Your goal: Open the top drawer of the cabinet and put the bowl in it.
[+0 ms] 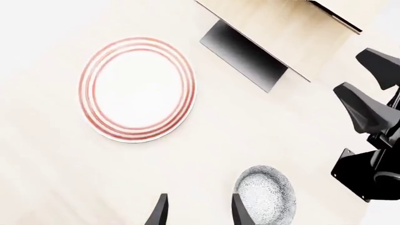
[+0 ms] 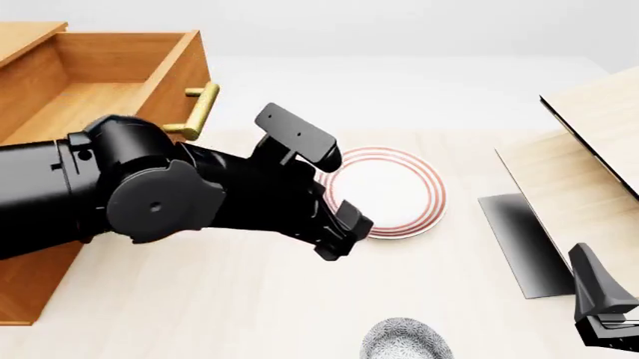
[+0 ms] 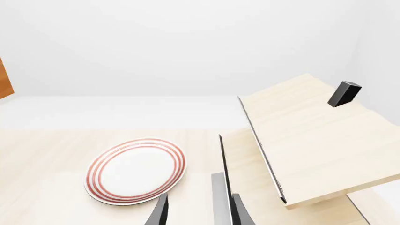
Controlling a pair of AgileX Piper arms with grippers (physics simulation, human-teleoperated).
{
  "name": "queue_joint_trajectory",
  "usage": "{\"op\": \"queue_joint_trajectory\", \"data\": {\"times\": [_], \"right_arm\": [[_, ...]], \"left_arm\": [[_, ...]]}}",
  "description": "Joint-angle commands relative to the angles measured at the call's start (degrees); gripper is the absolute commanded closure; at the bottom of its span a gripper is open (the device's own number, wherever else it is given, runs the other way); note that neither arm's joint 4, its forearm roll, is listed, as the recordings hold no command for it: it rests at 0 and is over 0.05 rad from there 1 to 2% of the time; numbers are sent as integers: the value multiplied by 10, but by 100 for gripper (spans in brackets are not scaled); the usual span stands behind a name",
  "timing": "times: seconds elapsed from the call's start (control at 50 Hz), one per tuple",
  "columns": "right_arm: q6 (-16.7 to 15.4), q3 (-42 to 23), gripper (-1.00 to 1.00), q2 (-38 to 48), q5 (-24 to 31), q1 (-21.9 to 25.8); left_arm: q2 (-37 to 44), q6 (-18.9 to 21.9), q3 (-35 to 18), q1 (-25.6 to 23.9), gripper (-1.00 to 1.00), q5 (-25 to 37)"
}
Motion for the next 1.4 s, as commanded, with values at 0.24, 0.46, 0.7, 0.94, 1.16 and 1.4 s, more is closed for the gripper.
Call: {"op": "queue_joint_trajectory", "data": {"times": [0.24, 0.46, 0.7, 0.94, 1.16, 1.4], "right_arm": [[0, 0, -100, -1, 0, 0], [0, 0, -100, -1, 0, 0], [0, 0, -100, -1, 0, 0], [0, 0, -100, -1, 0, 0], [0, 0, -100, -1, 0, 0], [0, 0, -100, -1, 0, 0]], "left_arm": [[69, -45, -13, -36, -100, -7], [101, -66, -26, -58, -100, -10], [117, -81, -22, -61, -100, -10], [136, -102, -16, -68, -100, -18], [156, -110, -14, -76, -100, -29], [164, -115, -5, -75, -100, -40]]}}
